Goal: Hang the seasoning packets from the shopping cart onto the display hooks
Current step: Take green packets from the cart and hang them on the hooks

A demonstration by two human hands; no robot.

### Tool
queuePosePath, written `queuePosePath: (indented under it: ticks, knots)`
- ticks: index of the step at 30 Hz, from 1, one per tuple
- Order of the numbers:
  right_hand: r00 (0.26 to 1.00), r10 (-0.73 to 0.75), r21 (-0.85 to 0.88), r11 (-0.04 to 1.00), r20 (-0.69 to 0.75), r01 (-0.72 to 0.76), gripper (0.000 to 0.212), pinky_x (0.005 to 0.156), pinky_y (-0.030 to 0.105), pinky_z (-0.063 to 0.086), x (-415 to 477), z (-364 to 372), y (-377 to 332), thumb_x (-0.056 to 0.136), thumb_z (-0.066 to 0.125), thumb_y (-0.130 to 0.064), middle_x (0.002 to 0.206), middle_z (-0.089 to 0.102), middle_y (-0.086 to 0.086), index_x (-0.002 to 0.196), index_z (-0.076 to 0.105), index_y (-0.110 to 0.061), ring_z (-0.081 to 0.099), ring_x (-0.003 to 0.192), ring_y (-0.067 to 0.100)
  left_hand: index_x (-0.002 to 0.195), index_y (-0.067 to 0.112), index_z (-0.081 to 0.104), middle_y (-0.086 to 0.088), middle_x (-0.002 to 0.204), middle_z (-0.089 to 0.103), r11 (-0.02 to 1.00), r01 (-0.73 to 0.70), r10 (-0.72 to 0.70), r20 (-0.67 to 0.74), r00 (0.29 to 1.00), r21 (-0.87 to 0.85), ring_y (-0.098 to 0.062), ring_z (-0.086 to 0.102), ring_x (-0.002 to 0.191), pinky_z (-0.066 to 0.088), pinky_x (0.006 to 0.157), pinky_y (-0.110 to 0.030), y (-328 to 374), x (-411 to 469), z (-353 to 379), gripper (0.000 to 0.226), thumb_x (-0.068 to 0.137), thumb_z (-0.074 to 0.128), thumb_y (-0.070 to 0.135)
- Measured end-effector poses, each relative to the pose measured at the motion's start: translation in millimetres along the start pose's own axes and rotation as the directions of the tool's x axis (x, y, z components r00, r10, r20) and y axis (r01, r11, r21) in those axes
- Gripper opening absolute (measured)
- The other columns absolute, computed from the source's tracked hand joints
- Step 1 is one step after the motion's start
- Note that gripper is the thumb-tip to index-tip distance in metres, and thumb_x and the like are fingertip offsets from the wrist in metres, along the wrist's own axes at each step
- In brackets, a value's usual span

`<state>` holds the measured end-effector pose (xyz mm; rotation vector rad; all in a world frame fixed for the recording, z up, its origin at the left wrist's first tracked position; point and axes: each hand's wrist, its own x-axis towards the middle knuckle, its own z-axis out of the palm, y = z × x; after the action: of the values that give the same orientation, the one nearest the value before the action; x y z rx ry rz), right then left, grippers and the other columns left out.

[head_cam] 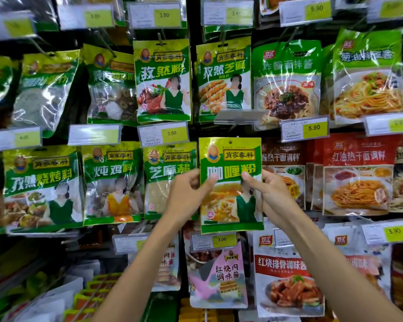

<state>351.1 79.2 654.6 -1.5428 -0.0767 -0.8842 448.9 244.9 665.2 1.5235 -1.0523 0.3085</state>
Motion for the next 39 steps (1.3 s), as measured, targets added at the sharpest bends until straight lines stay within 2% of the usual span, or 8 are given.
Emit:
queuePosePath:
  ticks: [1, 3, 6, 11, 18, 25, 33, 39]
  knots:
    - [1.0, -0.005, -0.009, 1.0, -0.009, 0.005, 0.037, 0.091, 0.042, 0.049, 1, -4, 2, 0.073, 0.071, -0.039, 0.08, 0.065, 0.015, 0.072, 0.06, -0.003, 0.064, 0.088, 0.025, 0.09, 0.017, 0.067, 0.007, 0.077, 0.068, 0.986, -0.109, 0.125, -0.122, 0.985, 0.127, 0.004, 0.061, 0.066, 0.047, 0.061, -0.009, 2, 3, -8, 0.015, 0.09, 0.063, 0.032]
    - [0.999, -0.014, -0.022, 1.0, -0.03, 0.013, 0.045, 0.088, 0.034, 0.048, 2, -13, 7, 0.072, 0.071, -0.039, 0.084, 0.068, 0.019, 0.078, 0.062, 0.005, 0.067, 0.086, 0.017, 0.101, 0.013, 0.068, 0.001, 0.085, 0.068, 0.837, -0.278, 0.458, -0.324, 0.828, 0.472, -0.005, 0.062, 0.073, 0.044, 0.062, -0.016, 7, 13, -27, 0.014, 0.094, 0.059, 0.022]
    - [0.999, -0.023, -0.019, 1.0, -0.049, 0.022, 0.063, 0.084, 0.028, 0.046, 4, -23, 12, 0.07, 0.073, -0.04, 0.097, 0.071, 0.02, 0.093, 0.058, 0.017, 0.069, 0.084, 0.007, 0.117, 0.003, 0.06, -0.017, 0.104, 0.063, 0.508, -0.25, 0.732, -0.26, 0.629, 0.824, -0.03, 0.058, 0.095, 0.045, 0.075, -0.033, 4, 36, -49, 0.026, 0.096, 0.054, 0.017]
    - [0.999, -0.002, -0.068, 0.998, -0.041, -0.001, 0.041, 0.087, 0.032, 0.048, 12, -26, 11, 0.06, 0.077, -0.054, 0.079, 0.068, 0.01, 0.06, 0.064, -0.015, 0.065, 0.084, 0.019, 0.136, 0.002, 0.045, -0.024, 0.131, 0.049, 0.335, -0.174, 0.722, -0.134, 0.679, 0.926, -0.038, 0.044, 0.121, 0.035, 0.103, -0.047, -16, 64, -61, 0.043, 0.1, 0.045, 0.026]
    - [0.997, -0.03, -0.092, 0.995, -0.067, 0.024, 0.034, 0.09, 0.035, 0.041, 24, -24, -2, 0.072, 0.074, -0.043, 0.068, 0.068, -0.002, 0.049, 0.062, -0.021, 0.067, 0.078, 0.01, 0.132, 0.001, 0.045, -0.025, 0.126, 0.05, 0.352, -0.218, 0.741, -0.129, 0.659, 0.91, -0.039, 0.045, 0.118, 0.033, 0.105, -0.047, -26, 73, -57, 0.041, 0.101, 0.04, 0.027]
    - [0.991, 0.008, -0.132, 0.991, -0.132, -0.026, 0.04, 0.108, 0.048, 0.037, 30, -21, -10, 0.086, 0.071, -0.025, 0.073, 0.07, 0.002, 0.05, 0.058, -0.014, 0.065, 0.099, 0.023, 0.128, -0.002, 0.048, -0.025, 0.12, 0.053, 0.365, -0.239, 0.765, -0.144, 0.628, 0.9, -0.04, 0.047, 0.113, 0.033, 0.103, -0.046, -26, 76, -57, 0.037, 0.1, 0.043, 0.022]
    - [0.975, 0.093, -0.101, 0.988, -0.202, -0.115, 0.032, 0.11, 0.05, 0.035, 30, -16, -14, 0.085, 0.072, -0.019, 0.089, 0.074, 0.004, 0.058, 0.06, -0.01, 0.062, 0.107, 0.018, 0.127, 0.0, 0.047, -0.025, 0.119, 0.053, 0.358, -0.234, 0.779, -0.152, 0.608, 0.904, -0.038, 0.045, 0.113, 0.032, 0.102, -0.045, -29, 79, -56, 0.036, 0.1, 0.042, 0.023]
    - [0.971, 0.114, -0.107, 0.985, -0.209, -0.139, 0.037, 0.097, 0.04, 0.039, 24, -11, -17, 0.086, 0.071, -0.018, 0.071, 0.073, 0.0, 0.053, 0.057, -0.01, 0.064, 0.098, 0.015, 0.128, 0.0, 0.047, -0.024, 0.119, 0.052, 0.358, -0.23, 0.776, -0.152, 0.612, 0.905, -0.038, 0.046, 0.113, 0.032, 0.102, -0.045, -29, 79, -57, 0.036, 0.101, 0.04, 0.023]
